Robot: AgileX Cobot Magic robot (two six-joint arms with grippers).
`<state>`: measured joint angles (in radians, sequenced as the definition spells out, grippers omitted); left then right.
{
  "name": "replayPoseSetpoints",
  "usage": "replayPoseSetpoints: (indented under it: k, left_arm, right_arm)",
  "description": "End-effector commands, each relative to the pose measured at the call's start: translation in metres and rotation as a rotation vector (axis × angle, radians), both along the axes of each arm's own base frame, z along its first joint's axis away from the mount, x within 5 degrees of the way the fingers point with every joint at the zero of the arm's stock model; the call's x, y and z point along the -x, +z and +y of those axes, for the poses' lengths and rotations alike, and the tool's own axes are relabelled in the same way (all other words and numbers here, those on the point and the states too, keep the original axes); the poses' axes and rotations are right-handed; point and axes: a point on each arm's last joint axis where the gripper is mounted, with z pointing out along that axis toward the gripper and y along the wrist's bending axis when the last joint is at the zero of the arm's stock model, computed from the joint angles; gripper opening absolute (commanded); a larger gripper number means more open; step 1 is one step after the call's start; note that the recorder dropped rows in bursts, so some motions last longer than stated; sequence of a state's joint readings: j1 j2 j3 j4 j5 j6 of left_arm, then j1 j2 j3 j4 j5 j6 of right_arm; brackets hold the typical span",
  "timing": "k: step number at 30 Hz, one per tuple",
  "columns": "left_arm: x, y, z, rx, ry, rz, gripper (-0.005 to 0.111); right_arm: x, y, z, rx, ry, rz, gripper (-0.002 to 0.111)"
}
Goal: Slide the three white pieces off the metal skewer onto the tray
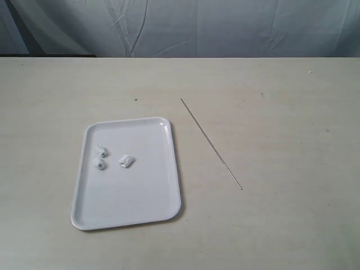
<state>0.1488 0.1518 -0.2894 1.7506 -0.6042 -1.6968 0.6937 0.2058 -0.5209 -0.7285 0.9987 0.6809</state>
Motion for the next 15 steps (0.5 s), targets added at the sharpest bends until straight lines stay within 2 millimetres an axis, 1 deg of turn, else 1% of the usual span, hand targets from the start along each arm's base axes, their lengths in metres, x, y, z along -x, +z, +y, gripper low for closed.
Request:
replayPoseSetpoints:
  k: [1,3,5,7,10,12,15]
  left_arm:
    - [-0.003,0.002,0.010,0.050,0.115,-0.020,0.042]
    - [-0.005,0.004,0.017,0.082,0.195,-0.032,0.042]
    - [-0.006,0.005,0.026,0.102,0.291,-0.054,0.042]
    - [-0.008,0.003,0.033,0.115,0.362,-0.059,0.042]
    - [-0.012,-0.009,0.042,0.207,0.443,-0.046,0.042]
    - [-0.014,-0.020,0.044,0.200,0.462,-0.028,0.042]
    - [-0.016,-0.037,0.044,0.123,0.469,-0.016,0.042]
  right_arm:
    - [-0.002,0.017,0.012,-0.045,0.015,-0.276,0.019]
    - [-0.005,0.019,0.019,-0.008,0.035,-0.417,0.019]
    - [-0.009,0.012,0.023,0.021,0.024,-0.476,0.019]
    - [-0.013,-0.005,0.024,0.046,-0.007,-0.479,0.019]
    - [-0.016,-0.035,0.025,0.049,-0.043,-0.470,0.019]
    - [-0.018,-0.055,0.026,0.032,-0.045,-0.447,0.019]
    - [-0.020,-0.078,0.026,-0.004,-0.046,-0.399,0.019]
